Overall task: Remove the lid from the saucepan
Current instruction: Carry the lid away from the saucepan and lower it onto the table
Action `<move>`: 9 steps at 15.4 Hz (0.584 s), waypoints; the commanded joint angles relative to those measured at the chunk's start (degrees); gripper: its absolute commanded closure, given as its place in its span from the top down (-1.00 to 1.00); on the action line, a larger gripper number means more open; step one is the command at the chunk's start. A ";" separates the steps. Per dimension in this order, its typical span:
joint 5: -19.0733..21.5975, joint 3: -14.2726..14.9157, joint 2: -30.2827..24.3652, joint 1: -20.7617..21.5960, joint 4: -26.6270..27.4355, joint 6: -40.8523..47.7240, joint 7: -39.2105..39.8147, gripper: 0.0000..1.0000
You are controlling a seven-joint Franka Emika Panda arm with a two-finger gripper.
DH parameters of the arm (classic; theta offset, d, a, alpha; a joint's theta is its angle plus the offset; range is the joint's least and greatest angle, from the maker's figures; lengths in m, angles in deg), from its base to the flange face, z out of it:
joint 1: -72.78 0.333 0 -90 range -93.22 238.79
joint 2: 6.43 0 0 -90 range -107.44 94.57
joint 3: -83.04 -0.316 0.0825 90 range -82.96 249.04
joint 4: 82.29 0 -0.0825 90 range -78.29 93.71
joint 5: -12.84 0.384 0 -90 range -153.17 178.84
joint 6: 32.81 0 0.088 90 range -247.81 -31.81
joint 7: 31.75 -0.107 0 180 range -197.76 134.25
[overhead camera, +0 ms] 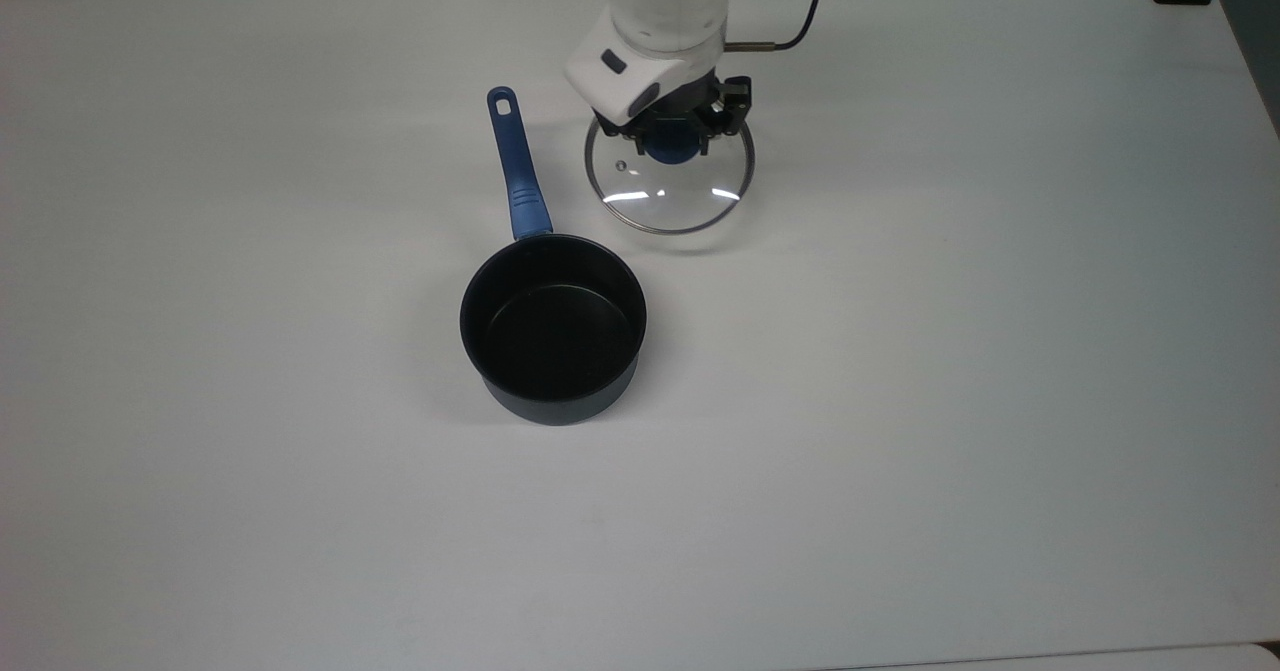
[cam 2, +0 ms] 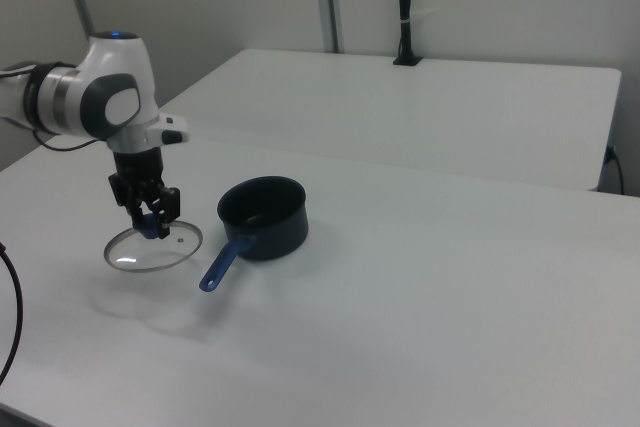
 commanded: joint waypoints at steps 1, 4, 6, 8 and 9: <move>-4.42 -3.75 -3.88 0.19 8.66 -8.99 -4.12 0.05; -5.05 -4.03 -6.86 -0.17 11.22 -10.07 -4.85 0.05; -5.05 -4.03 -7.04 0.01 13.15 -12.52 -4.94 0.05; -5.14 -4.12 -6.34 0.27 13.60 -13.85 -5.20 0.05; -5.05 -4.12 -5.99 0.45 13.60 -13.85 -5.20 0.05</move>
